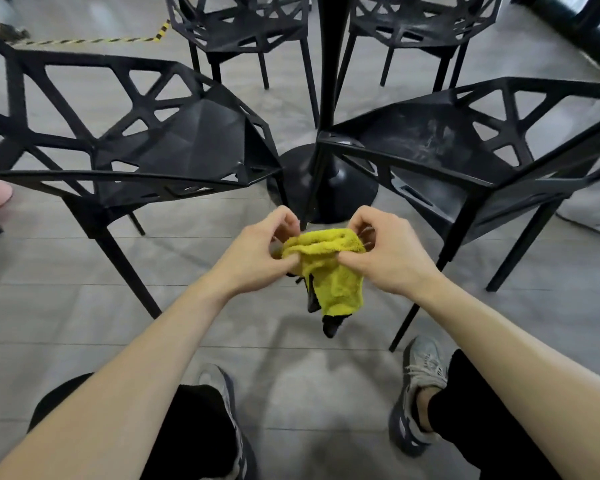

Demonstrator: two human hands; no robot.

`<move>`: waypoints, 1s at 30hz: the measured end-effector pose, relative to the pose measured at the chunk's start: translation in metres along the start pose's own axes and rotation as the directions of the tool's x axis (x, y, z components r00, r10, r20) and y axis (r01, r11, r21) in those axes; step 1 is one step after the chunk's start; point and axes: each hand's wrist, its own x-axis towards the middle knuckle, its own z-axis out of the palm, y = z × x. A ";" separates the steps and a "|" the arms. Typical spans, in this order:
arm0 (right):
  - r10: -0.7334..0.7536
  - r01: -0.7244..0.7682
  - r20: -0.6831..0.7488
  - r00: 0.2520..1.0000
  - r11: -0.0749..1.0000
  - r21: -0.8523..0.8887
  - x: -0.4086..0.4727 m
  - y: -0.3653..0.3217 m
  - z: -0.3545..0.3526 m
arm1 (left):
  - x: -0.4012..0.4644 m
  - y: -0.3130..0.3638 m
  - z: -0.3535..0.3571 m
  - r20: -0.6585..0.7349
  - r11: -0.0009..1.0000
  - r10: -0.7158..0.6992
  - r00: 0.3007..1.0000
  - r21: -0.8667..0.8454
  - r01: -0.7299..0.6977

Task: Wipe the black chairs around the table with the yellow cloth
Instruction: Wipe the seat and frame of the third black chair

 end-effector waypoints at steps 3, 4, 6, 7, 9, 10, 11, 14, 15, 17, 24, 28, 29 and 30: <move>-0.015 0.014 0.022 1.000 0.998 0.064 -0.003 0.000 -0.001 | 0.000 -0.004 0.009 0.111 0.999 -0.029 0.993 0.036 0.025; -0.017 0.015 0.031 0.999 0.998 0.063 -0.003 0.000 -0.004 | 0.004 -0.005 0.009 0.077 0.999 -0.027 0.997 0.037 0.025; 0.021 -0.022 0.070 0.997 1.000 0.015 -0.007 0.005 -0.011 | 0.013 -0.005 0.005 0.007 0.998 -0.047 0.999 0.047 0.046; 0.065 -0.064 0.086 0.994 0.998 -0.015 -0.012 0.012 -0.014 | 0.016 -0.003 0.004 -0.002 0.997 -0.065 0.998 0.048 0.065; 0.169 -0.165 0.048 0.985 0.983 -0.076 -0.034 0.034 -0.023 | 0.021 0.002 0.005 0.005 0.995 -0.072 0.997 0.070 0.072; 0.210 -0.208 0.007 0.978 0.971 -0.115 -0.048 0.044 -0.030 | 0.022 0.005 0.007 0.011 0.994 -0.073 0.997 0.086 0.072; 0.244 -0.245 -0.026 0.969 0.955 -0.170 -0.061 0.054 -0.038 | 0.025 0.007 0.008 0.010 0.993 -0.067 0.998 0.102 0.066; 0.293 -0.310 -0.102 0.951 0.878 -0.365 -0.078 0.069 -0.069 | 0.029 0.013 0.009 -0.040 0.992 -0.029 0.999 0.120 0.034; 0.294 -0.326 -0.141 0.945 0.863 -0.387 -0.074 0.073 -0.076 | 0.030 0.014 0.010 -0.051 0.993 -0.023 0.998 0.114 0.029; 0.282 -0.348 -0.227 0.932 0.868 -0.353 -0.060 0.077 -0.087 | 0.032 0.016 0.014 -0.039 0.992 0.001 0.999 0.126 0.004; 0.236 -0.413 -0.443 0.865 0.836 -0.362 -0.001 0.095 -0.092 | 0.107 0.062 0.022 0.061 0.905 0.111 0.992 0.407 -0.127; 0.191 -0.374 -0.406 0.894 0.817 -0.440 0.013 0.099 -0.104 | 0.151 0.098 0.028 0.123 0.844 0.063 0.990 0.523 -0.119; 0.171 -0.355 -0.397 0.902 0.818 -0.453 0.014 0.103 -0.107 | 0.156 0.104 0.033 0.110 0.844 0.058 0.992 0.525 -0.107; 0.161 -0.344 -0.386 0.908 0.812 -0.471 0.013 0.105 -0.110 | 0.161 0.108 0.038 0.083 0.849 0.063 0.995 0.520 -0.097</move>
